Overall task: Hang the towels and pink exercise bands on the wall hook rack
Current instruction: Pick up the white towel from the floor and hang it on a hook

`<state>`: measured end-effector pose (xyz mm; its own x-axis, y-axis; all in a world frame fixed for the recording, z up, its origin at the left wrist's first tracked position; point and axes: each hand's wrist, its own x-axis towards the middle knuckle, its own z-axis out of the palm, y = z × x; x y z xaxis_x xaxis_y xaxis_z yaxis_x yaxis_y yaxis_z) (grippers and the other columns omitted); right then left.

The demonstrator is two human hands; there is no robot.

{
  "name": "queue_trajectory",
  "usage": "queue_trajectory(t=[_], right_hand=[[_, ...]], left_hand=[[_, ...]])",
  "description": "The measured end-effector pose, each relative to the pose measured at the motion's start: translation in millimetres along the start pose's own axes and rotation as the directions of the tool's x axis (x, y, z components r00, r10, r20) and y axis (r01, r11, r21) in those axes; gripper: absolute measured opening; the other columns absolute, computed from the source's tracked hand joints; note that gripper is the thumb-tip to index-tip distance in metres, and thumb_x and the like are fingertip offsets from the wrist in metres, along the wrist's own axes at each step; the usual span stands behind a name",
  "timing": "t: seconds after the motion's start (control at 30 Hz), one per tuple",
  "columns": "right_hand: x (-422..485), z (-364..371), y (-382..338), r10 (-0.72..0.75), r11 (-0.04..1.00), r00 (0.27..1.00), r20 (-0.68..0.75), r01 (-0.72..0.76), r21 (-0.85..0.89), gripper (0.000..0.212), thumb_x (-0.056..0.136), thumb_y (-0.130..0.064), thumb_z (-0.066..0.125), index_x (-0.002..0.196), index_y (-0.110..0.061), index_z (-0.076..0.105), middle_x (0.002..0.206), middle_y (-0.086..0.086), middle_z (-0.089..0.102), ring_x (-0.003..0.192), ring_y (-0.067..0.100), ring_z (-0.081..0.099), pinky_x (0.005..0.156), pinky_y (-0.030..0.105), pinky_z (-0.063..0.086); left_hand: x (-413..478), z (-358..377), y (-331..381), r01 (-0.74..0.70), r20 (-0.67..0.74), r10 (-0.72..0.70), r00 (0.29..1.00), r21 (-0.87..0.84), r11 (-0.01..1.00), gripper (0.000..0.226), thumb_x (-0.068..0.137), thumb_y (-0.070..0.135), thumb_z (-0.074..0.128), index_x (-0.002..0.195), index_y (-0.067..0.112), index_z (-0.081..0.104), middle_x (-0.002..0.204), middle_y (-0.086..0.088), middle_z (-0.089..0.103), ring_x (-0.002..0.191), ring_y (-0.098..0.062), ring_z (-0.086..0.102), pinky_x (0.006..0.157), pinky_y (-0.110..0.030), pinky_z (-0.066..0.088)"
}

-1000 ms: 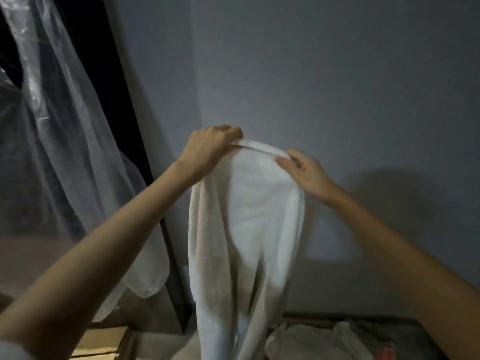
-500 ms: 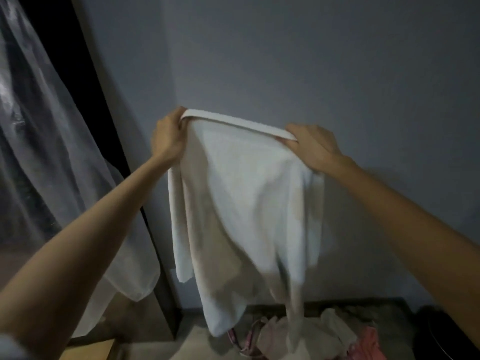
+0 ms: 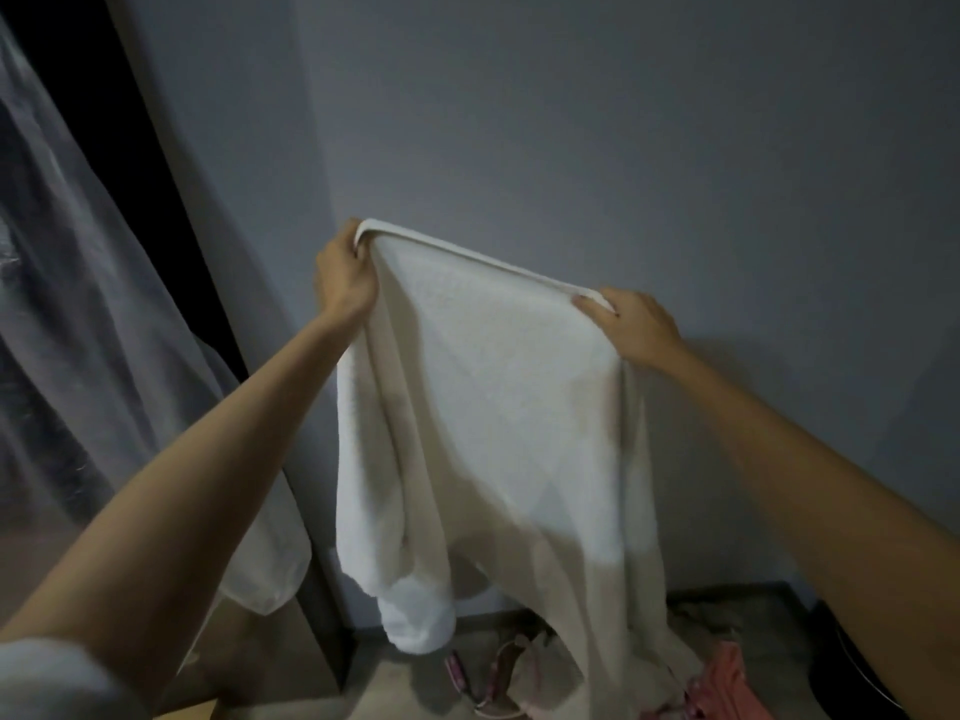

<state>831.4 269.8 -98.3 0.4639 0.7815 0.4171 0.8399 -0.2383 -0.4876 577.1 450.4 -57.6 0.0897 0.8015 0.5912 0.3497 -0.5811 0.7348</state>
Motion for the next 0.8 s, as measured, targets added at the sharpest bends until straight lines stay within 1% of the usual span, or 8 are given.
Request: queue_trajectory(t=[0.1, 0.2, 0.33, 0.4, 0.47, 0.53, 0.7, 0.8], right_hand=[[-1.0, 7.9, -5.2, -0.075, 0.964, 0.997, 0.008, 0.07, 0.258, 0.043, 0.091, -0.043, 0.054, 0.058, -0.017, 0.041, 0.06, -0.007, 0.037, 0.063, 0.012, 0.038, 0.058, 0.029, 0.029], [2.7, 11.4, -25.3, -0.103, 0.907, 0.989, -0.104, 0.136, 0.398, 0.046, 0.09, -0.045, 0.053, 0.069, -0.004, 0.052, 0.065, -0.003, 0.042, 0.063, 0.008, 0.04, 0.059, 0.029, 0.034], [7.6, 1.0, -56.0, -0.132, 0.934, 0.978, -0.163, 0.178, 0.31, 0.046, 0.088, -0.056, 0.043, 0.088, -0.013, 0.06, 0.078, -0.005, 0.064, 0.076, 0.012, 0.059, 0.073, 0.034, 0.048], [7.7, -4.0, -74.4, -0.181, 0.954, 0.968, -0.172, 0.215, 0.209, 0.042, 0.09, -0.054, 0.041, 0.085, -0.016, 0.059, 0.08, -0.005, 0.064, 0.08, 0.016, 0.06, 0.074, 0.034, 0.046], [4.8, -4.4, -92.4, -0.226, 0.955, 0.966, -0.124, 0.245, 0.165, 0.037, 0.092, -0.05, 0.043, 0.078, -0.019, 0.057, 0.077, -0.007, 0.061, 0.076, 0.014, 0.058, 0.07, 0.032, 0.043], [3.2, 3.2, -97.9, -0.236, 0.937, 0.969, -0.066, 0.245, 0.25, 0.033, 0.092, -0.046, 0.047, 0.079, -0.019, 0.06, 0.078, -0.008, 0.062, 0.076, 0.011, 0.058, 0.071, 0.031, 0.043], [2.7, 10.4, -62.2, -0.158, 0.91, 0.984, -0.088, 0.179, 0.374, 0.036, 0.084, -0.049, 0.058, 0.075, -0.014, 0.061, 0.07, -0.007, 0.058, 0.07, 0.006, 0.052, 0.069, 0.033, 0.044], [-2.3, 3.8, -54.2, -0.172, 0.888, 0.984, -0.054, 0.179, 0.423, 0.019, 0.087, -0.038, 0.06, 0.078, -0.022, 0.063, 0.073, -0.012, 0.059, 0.072, 0.0, 0.053, 0.072, 0.026, 0.043]], left_hand=[[-2.9, 1.6, -0.2, 0.183, -0.069, -0.191, 0.979, -0.109, 0.977, 0.026, 0.097, 0.014, 0.038, 0.105, 0.005, 0.061, 0.11, -0.014, 0.063, 0.107, -0.026, 0.056, 0.078, -0.027, 0.039], [1.1, 0.2, -11.8, 0.249, -0.057, -0.247, 0.967, 0.022, 0.968, 0.032, 0.099, 0.017, 0.034, 0.114, -0.001, 0.056, 0.125, -0.021, 0.051, 0.116, -0.034, 0.05, 0.095, -0.034, 0.038], [-3.5, 0.2, -25.0, 0.037, 0.284, -0.113, 0.952, 0.262, 0.964, 0.03, 0.092, 0.015, 0.05, 0.12, 0.006, 0.054, 0.124, -0.021, 0.054, 0.113, -0.037, 0.054, 0.095, -0.041, 0.045], [-15.4, 6.6, -10.5, -0.141, 0.518, 0.071, 0.853, 0.099, 0.985, 0.042, 0.087, 0.016, 0.063, 0.127, 0.012, 0.051, 0.122, -0.008, 0.057, 0.111, -0.02, 0.056, 0.094, -0.025, 0.043], [-31.9, 15.2, 14.1, -0.095, 0.661, 0.131, 0.738, -0.09, 0.991, 0.033, 0.089, 0.02, 0.062, 0.121, 0.018, 0.055, 0.103, 0.002, 0.064, 0.089, -0.002, 0.061, 0.078, -0.009, 0.044], [-45.1, 25.3, 29.3, -0.082, 0.666, 0.153, 0.73, -0.136, 0.987, 0.009, 0.094, 0.018, 0.053, 0.099, 0.017, 0.06, 0.083, 0.003, 0.064, 0.069, -0.001, 0.059, 0.067, -0.011, 0.045], [-53.3, 32.7, 30.2, -0.023, 0.526, 0.103, 0.845, -0.156, 0.987, 0.032, 0.099, 0.022, 0.04, 0.067, 0.022, 0.041, 0.066, 0.008, 0.041, 0.059, -0.005, 0.035, 0.056, -0.021, 0.031], [-49.1, 28.6, 43.1, 0.055, 0.556, 0.097, 0.825, -0.25, 0.967, 0.036, 0.1, 0.026, 0.04, 0.064, 0.022, 0.039, 0.063, 0.007, 0.037, 0.053, -0.001, 0.034, 0.051, -0.021, 0.028]])
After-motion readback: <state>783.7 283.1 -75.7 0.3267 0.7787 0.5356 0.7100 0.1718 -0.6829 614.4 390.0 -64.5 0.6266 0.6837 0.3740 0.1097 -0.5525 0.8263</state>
